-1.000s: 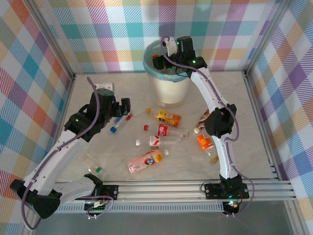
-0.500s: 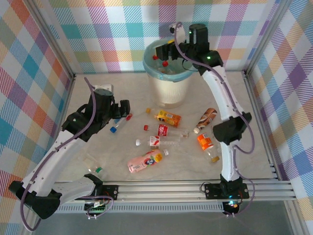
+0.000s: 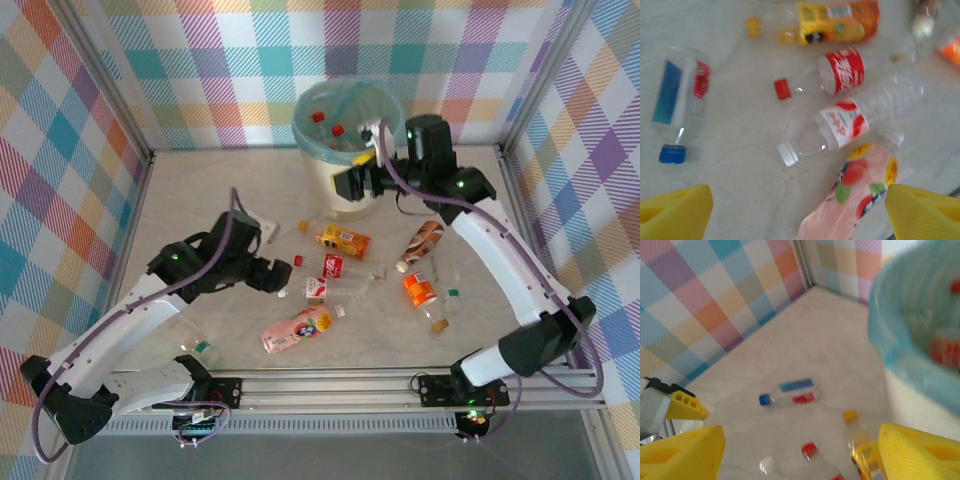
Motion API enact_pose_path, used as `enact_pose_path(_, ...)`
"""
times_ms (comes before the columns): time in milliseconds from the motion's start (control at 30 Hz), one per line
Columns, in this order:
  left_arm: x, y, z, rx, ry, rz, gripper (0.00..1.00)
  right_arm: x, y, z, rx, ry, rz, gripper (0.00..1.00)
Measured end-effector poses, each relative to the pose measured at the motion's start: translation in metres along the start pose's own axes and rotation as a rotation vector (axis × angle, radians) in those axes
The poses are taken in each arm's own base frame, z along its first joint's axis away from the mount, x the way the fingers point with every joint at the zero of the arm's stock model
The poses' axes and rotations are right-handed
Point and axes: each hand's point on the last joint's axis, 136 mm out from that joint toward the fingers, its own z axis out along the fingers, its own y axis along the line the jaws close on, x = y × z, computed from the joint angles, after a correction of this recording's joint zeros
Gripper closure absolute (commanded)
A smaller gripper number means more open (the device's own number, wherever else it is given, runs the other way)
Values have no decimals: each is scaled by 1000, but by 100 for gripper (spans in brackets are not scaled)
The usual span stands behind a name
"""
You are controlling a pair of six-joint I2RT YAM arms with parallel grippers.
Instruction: Put the plastic bottles in the bin
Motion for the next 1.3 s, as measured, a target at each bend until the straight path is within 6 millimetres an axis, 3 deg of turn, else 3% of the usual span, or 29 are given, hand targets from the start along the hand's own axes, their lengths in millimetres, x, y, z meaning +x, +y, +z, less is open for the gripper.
enact_pose_path(100,8,-13,20,28,56,128,12,34,-7,-3,39,56,29,20)
enact_pose_path(200,12,-17,46,37,105,253,13,46,-8,-10,65,75,38,20)
enact_pose_path(433,11,-31,97,102,177,506,21,35,-2,-39,115,16,-2,20)
enact_pose_path(633,14,-48,132,199,224,609,26,27,-1,-60,170,-27,-59,19)
enact_pose_path(867,20,-56,156,257,279,658,31,30,-6,-69,220,-17,-91,17)
enact_pose_path(1067,28,-60,178,287,335,667,27,35,-8,-74,240,1,-116,17)
enact_pose_path(1300,27,-62,187,295,348,669,25,37,-8,-77,247,7,-128,16)
